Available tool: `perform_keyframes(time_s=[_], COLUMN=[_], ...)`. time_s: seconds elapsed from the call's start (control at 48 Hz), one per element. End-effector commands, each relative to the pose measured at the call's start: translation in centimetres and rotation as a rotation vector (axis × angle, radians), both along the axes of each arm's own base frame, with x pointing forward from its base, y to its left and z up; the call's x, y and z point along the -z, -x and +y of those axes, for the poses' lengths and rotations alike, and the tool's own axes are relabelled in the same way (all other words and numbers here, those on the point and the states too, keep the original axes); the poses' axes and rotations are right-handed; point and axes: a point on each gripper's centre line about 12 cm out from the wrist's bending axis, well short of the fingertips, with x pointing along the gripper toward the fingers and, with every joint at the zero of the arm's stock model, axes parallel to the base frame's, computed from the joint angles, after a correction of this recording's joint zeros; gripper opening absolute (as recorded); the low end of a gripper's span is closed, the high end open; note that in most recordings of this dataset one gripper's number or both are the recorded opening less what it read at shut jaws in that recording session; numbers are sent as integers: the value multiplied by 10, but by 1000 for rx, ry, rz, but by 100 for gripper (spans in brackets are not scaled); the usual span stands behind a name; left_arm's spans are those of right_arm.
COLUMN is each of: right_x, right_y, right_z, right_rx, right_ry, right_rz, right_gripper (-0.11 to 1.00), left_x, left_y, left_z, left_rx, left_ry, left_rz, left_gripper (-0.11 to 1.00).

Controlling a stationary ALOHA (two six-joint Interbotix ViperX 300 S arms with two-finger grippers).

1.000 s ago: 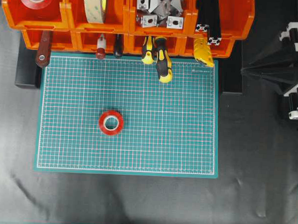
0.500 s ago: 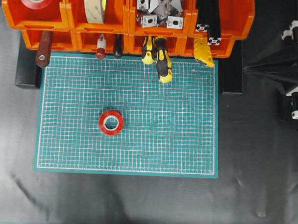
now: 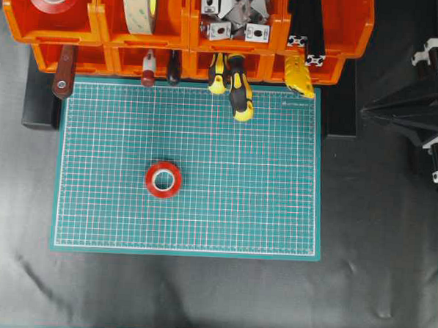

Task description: Pick vinyl tape from container rack with left arm.

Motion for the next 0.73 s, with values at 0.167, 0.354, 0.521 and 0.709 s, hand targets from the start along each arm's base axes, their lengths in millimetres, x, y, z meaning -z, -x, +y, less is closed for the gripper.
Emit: perform_keyframes(time_s=[0.167, 0.354, 0.521, 0.709], right_x=[-8, -5, 3, 5], right_y=[-1, -1, -4, -3], right_z=[0, 0, 1, 2], right_rx=[-2, -2, -2, -11], right_ry=[-7, -5, -5, -33], right_rz=[-46, -27, 20, 46], right_gripper=[0, 0, 0, 0], left_x=[-3, -3, -2, -3], left_y=[-3, -2, -2, -3], left_z=[0, 0, 0, -1], left_rx=[0, -3, 0, 1], left_ry=[12, 37, 37, 20], left_rz=[-12, -11, -14, -24], left_gripper=[80, 80, 80, 80])
